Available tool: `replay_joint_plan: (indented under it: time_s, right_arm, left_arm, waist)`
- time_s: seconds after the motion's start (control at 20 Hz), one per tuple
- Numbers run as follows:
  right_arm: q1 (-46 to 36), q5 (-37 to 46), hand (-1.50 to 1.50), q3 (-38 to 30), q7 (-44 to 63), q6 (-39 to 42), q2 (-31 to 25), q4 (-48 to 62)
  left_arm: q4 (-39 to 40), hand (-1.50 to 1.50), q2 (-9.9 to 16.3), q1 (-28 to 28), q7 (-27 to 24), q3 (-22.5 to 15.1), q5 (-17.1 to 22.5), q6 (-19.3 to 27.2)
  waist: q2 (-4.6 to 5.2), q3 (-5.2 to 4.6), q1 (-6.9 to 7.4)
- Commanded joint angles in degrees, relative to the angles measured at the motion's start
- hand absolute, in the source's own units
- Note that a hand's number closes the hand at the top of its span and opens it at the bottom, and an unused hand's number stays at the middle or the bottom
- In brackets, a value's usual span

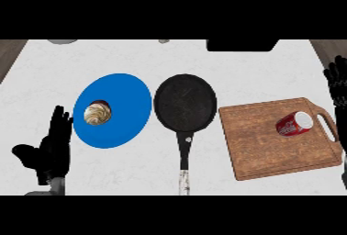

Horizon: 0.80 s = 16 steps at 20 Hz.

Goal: Pick the can from the cutting board and place it in the pan

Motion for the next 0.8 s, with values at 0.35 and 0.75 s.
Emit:
replay_joint_plan:
  time_s: [0.35,0.75]
  right_arm:
    - [-1.3,-10.7,1.50,-13.0,-6.9,20.0,-11.4,22.3]
    - [11.6,-0.5,-1.50,-19.1,-26.8,22.6,-18.3,26.9]
  left_arm:
    - [-6.9,0.00,6.2,-6.8,9.7,-2.8,1.9,-8.9]
    - [-8.9,0.00,5.4,-8.8,13.9,-2.6,0.7,-6.8]
  waist:
    - [-0.87,0.91,0.78]
    - [-1.45,0.71,-0.29]
